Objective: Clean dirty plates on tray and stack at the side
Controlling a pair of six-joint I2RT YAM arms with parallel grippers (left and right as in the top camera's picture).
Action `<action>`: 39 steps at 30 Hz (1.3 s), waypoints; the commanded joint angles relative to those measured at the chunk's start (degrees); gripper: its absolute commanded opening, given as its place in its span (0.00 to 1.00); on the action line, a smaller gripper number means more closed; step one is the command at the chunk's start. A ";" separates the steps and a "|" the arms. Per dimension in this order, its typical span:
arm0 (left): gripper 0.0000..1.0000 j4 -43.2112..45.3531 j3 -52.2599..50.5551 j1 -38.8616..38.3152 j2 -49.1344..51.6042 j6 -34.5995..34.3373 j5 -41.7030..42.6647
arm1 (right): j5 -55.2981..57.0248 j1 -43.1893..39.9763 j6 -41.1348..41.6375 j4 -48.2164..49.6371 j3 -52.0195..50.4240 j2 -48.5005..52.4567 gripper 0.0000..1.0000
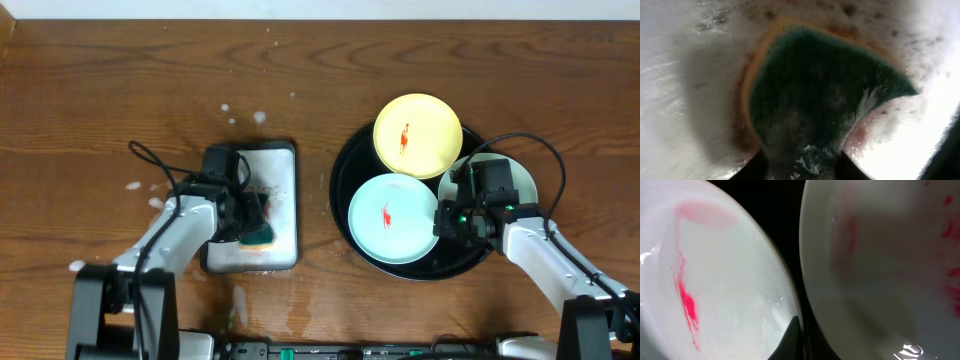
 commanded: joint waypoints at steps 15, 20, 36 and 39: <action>0.52 -12.35 8.20 -1.38 0.07 -0.17 -4.68 | 0.70 0.90 -0.81 -0.44 0.92 0.33 0.01; 0.22 -7.23 4.55 -2.14 3.91 -0.22 -4.87 | 0.70 0.92 -0.81 -0.44 0.92 0.33 0.01; 0.07 -25.09 24.28 -6.36 1.42 0.26 -4.31 | 0.70 0.92 -0.83 -1.16 0.92 0.33 0.01; 0.07 -23.47 26.14 -11.19 1.22 -0.94 0.35 | 0.72 0.92 -0.85 -1.33 0.92 0.33 0.01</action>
